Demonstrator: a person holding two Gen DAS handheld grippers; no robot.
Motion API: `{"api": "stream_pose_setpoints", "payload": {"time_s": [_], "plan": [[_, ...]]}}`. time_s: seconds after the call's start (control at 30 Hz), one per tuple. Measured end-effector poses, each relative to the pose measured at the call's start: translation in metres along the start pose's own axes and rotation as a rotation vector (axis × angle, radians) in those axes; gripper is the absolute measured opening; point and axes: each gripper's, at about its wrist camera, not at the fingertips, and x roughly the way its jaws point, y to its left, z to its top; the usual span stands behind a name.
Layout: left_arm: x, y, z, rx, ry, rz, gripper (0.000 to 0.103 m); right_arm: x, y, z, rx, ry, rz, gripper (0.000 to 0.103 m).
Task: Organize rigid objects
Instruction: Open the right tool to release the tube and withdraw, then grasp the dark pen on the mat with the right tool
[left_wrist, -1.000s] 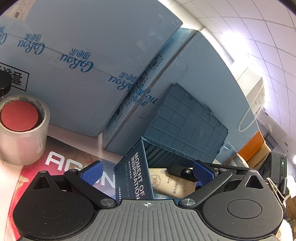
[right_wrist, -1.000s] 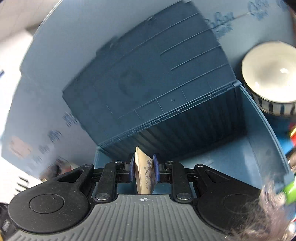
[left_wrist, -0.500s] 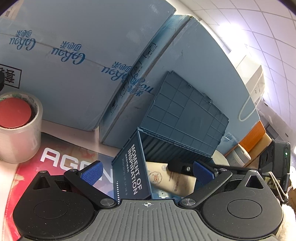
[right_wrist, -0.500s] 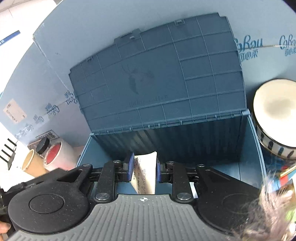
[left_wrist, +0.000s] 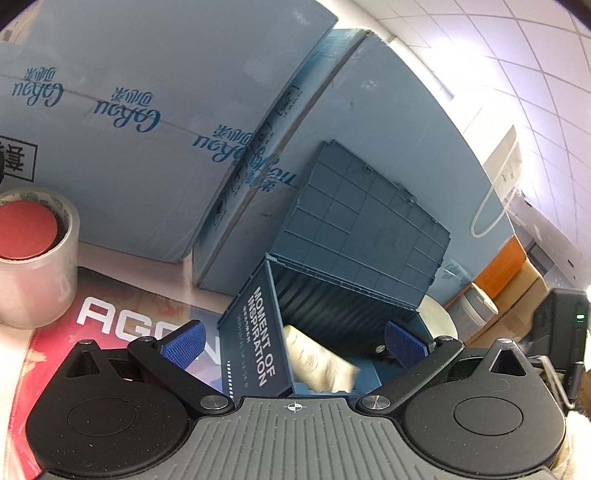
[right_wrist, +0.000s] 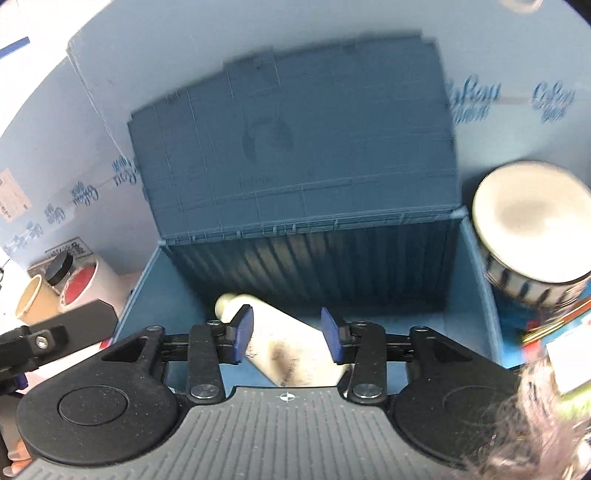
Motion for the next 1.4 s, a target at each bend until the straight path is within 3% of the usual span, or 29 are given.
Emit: {"api": "stream_pose_setpoints", "payload": {"time_s": [0.27, 0.33, 0.4, 0.53, 0.7, 0.87, 1.03, 1.2, 1.4], "plan": [[-0.02, -0.024, -0.001, 0.082, -0.057, -0.038, 0.103, -0.068, -0.003, -0.014, -0.026, -0.173, -0.071, 0.061], [-0.027, -0.034, -0.003, 0.117, -0.073, -0.057, 0.103, -0.092, -0.008, -0.022, -0.007, -0.256, -0.105, 0.077], [-0.034, -0.046, -0.006, 0.154, -0.083, -0.081, 0.103, -0.116, -0.013, -0.031, 0.006, -0.34, -0.138, 0.084], [-0.04, -0.07, -0.017, 0.234, -0.078, -0.145, 0.103, -0.164, -0.036, -0.053, 0.029, -0.446, -0.192, 0.091], [-0.038, -0.101, -0.038, 0.328, -0.047, -0.218, 0.103, -0.204, -0.071, -0.081, 0.058, -0.504, -0.255, 0.096], [-0.028, -0.123, -0.067, 0.383, -0.034, -0.247, 0.103, -0.219, -0.11, -0.112, 0.053, -0.503, -0.369, 0.097], [-0.01, -0.139, -0.097, 0.497, -0.001, -0.256, 0.103, -0.205, -0.147, -0.142, -0.08, -0.398, -0.48, 0.1], [0.001, -0.141, -0.118, 0.541, -0.011, -0.266, 0.103, -0.185, -0.171, -0.159, -0.153, -0.302, -0.467, 0.1], [0.015, -0.132, -0.134, 0.458, 0.03, -0.284, 0.103, -0.161, -0.178, -0.158, -0.307, -0.182, -0.436, 0.1]]}}
